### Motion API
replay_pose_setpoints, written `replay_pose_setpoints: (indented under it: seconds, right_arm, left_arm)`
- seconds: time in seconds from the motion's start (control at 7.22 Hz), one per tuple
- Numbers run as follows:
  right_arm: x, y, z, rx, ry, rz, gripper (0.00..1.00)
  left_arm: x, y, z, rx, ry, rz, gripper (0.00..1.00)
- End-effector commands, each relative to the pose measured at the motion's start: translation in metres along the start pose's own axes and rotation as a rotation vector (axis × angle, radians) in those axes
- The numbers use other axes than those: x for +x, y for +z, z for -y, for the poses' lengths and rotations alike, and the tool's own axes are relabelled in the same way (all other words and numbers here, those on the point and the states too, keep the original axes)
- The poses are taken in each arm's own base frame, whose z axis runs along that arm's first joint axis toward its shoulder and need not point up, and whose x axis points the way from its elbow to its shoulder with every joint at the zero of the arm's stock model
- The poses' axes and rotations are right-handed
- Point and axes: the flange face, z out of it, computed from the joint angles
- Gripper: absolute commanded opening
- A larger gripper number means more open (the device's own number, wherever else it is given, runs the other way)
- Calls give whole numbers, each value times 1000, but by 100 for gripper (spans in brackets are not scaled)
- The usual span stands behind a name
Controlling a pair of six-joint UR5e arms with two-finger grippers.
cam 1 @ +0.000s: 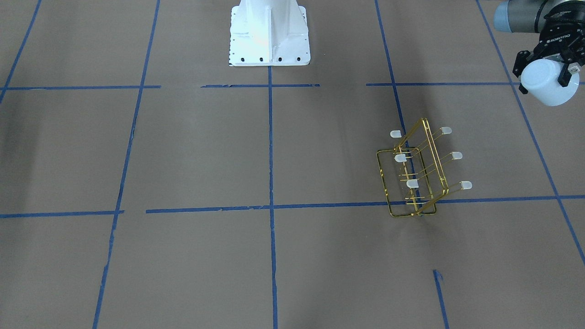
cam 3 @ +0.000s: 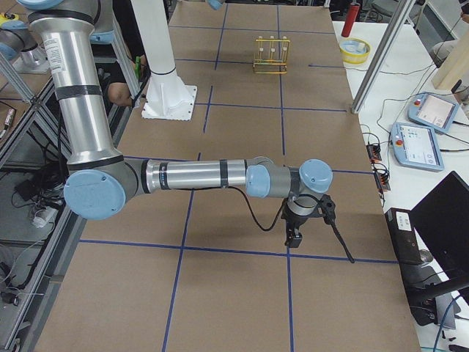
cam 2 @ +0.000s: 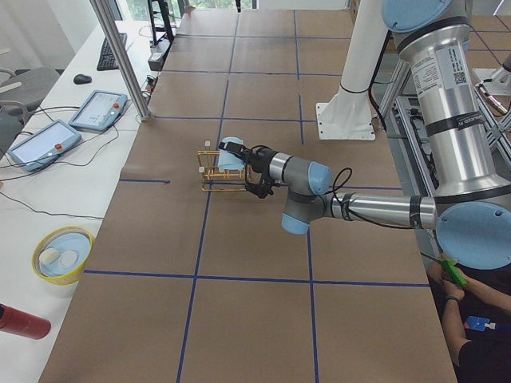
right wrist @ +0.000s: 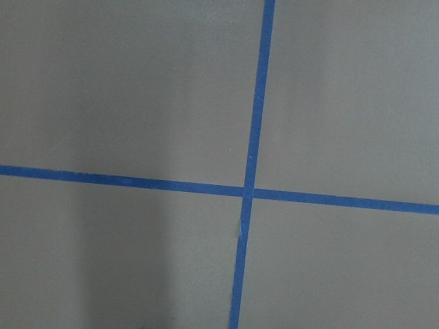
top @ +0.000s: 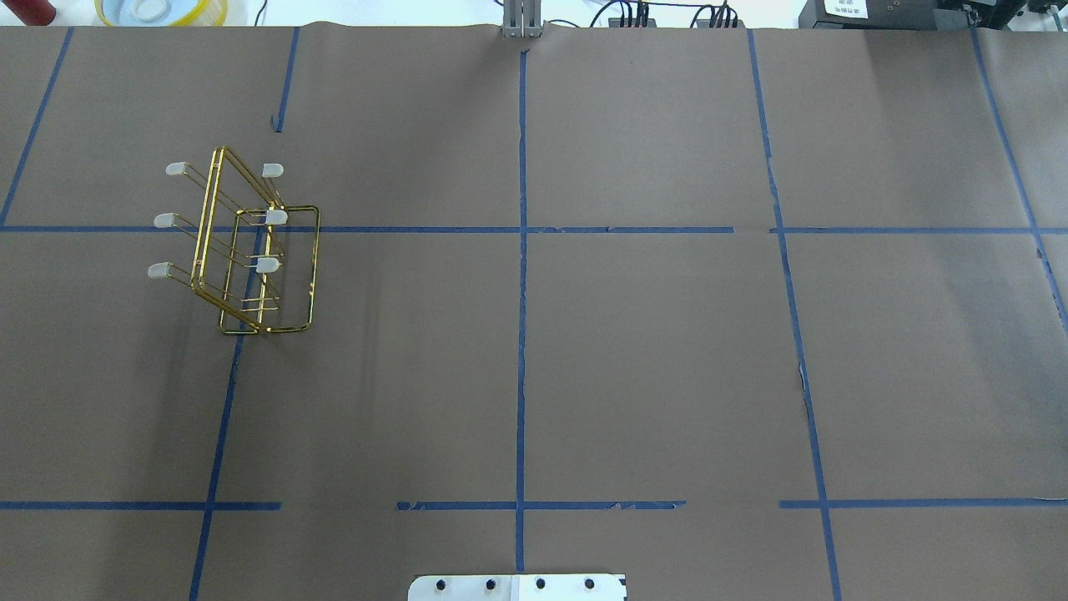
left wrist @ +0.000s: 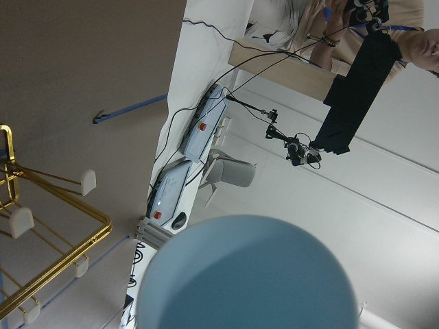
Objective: Hang cup on cup holder
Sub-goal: 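Tilt the held cup sideways with the left gripper, mouth toward the rack, then move the tilted cup with the left gripper toward the gold rack's pegs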
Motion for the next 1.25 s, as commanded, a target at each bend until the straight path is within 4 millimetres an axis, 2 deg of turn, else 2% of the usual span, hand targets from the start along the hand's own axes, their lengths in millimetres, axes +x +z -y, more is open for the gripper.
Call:
replay_pose_setpoints:
  seconds: [0.0,0.42,0.69,0.97,1.11]
  right_arm:
    - [0,0,0,-1,-1,0,100]
    - [0,0,0,0,0,0,100]
    - [0,0,0,-1,-1,0,100]
    - [0,0,0,0,0,0,100]
    - [0,0,0,1,-1,0,100]
  left_arm:
    - [-20,4,-7,-1,-164,-56,0]
    - [-46,6,-16,-16,-430,-141,0]
    - [-67,16,-20,-15,-648,-211,0]
    - [-126,37,-31,11,-729,-272,0]
    - [-144,42,-36,19,-776,-311,0]
